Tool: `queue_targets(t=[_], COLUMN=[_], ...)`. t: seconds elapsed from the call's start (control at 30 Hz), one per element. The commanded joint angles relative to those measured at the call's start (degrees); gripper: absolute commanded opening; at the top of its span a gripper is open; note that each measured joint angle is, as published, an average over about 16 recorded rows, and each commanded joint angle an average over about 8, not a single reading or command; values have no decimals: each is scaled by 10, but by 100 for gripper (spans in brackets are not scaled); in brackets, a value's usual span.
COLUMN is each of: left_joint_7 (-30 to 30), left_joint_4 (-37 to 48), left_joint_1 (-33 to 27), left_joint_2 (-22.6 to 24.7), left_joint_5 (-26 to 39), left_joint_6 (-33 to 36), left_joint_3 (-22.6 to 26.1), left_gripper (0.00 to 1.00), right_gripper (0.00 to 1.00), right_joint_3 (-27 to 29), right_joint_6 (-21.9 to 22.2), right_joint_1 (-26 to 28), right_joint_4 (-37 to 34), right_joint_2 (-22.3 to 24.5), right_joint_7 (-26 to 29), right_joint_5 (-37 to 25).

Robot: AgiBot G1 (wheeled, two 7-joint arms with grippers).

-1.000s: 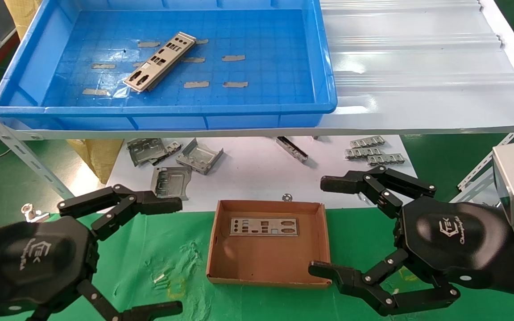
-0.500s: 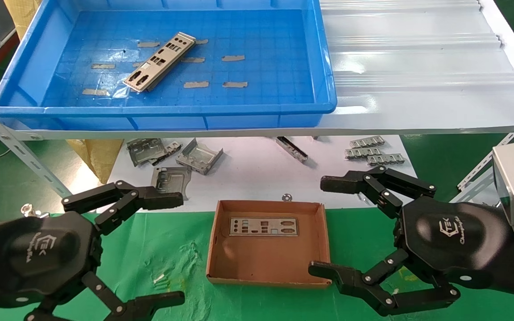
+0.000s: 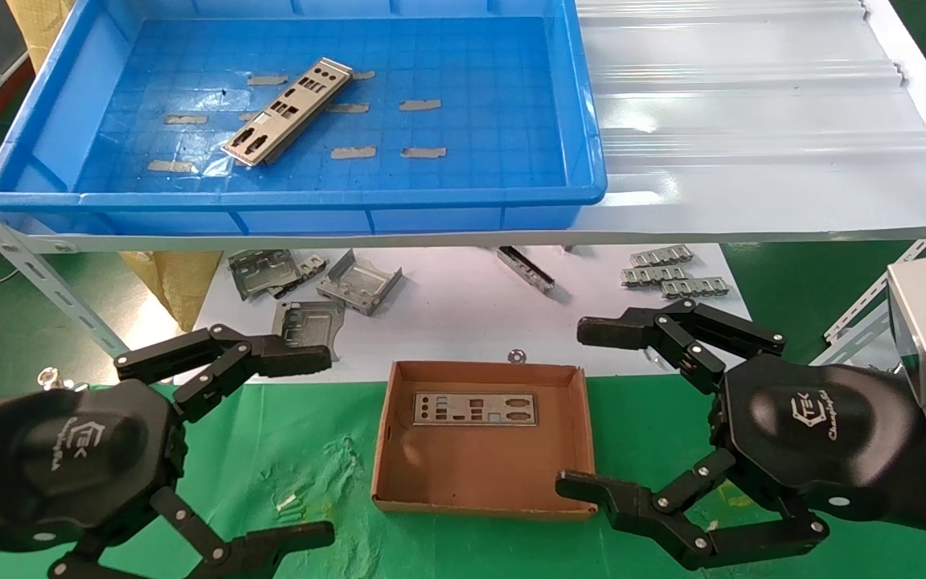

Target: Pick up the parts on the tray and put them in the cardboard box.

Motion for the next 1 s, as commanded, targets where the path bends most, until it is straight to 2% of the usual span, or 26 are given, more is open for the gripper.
queue_targets(t=[0.03,1.0], left_joint_7=[0,1], left_joint_4=[0,2], left_joint_1=[0,-1], left_joint_2=[0,1], left_joint_5=[0,1], left_joint_6=[0,0], left_joint_3=[0,1], left_gripper=[100,100], right_gripper=[100,100], right_joint_3=[0,0], right_joint_6=[0,0], right_joint_1=[0,0], right_joint_4=[0,0], right_joint_2=[0,0], right_joint_7=[0,0], right_joint_5=[0,0])
